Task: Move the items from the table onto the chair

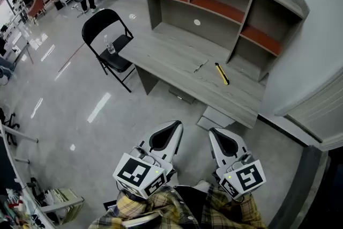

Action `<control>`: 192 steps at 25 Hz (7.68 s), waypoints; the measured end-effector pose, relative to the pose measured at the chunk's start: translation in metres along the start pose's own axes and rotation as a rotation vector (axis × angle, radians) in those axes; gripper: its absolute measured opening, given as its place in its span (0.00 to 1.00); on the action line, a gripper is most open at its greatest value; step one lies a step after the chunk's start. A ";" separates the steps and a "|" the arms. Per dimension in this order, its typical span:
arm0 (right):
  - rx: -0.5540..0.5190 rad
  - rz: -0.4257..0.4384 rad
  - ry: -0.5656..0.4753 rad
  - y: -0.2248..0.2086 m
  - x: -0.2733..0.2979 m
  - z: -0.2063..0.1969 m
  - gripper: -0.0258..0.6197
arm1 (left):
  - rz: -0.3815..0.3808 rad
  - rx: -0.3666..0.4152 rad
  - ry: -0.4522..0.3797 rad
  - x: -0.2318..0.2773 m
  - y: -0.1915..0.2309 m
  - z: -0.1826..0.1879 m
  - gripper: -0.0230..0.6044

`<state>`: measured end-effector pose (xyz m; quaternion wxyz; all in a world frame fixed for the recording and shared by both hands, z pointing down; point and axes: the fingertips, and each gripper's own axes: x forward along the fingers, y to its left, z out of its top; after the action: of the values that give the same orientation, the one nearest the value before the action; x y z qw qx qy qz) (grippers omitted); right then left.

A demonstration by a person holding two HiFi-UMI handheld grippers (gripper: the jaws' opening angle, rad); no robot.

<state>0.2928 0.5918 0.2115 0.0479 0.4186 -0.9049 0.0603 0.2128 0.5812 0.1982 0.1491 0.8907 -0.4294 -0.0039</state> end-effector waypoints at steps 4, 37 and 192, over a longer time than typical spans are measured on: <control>0.012 -0.035 0.007 0.005 0.047 0.000 0.07 | -0.004 -0.003 0.015 -0.007 0.051 0.007 0.04; -0.027 -0.007 0.032 -0.191 0.344 0.051 0.07 | 0.040 -0.015 -0.047 0.220 0.298 0.107 0.04; 0.303 -0.107 0.307 -0.129 0.778 -0.092 0.07 | 0.329 -0.311 0.564 0.284 0.908 -0.090 0.11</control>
<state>-0.1074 -0.0625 0.4179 0.1248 0.4543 -0.8442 0.2557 -0.2889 -0.1452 0.5628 0.3939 0.7423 -0.5034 0.2009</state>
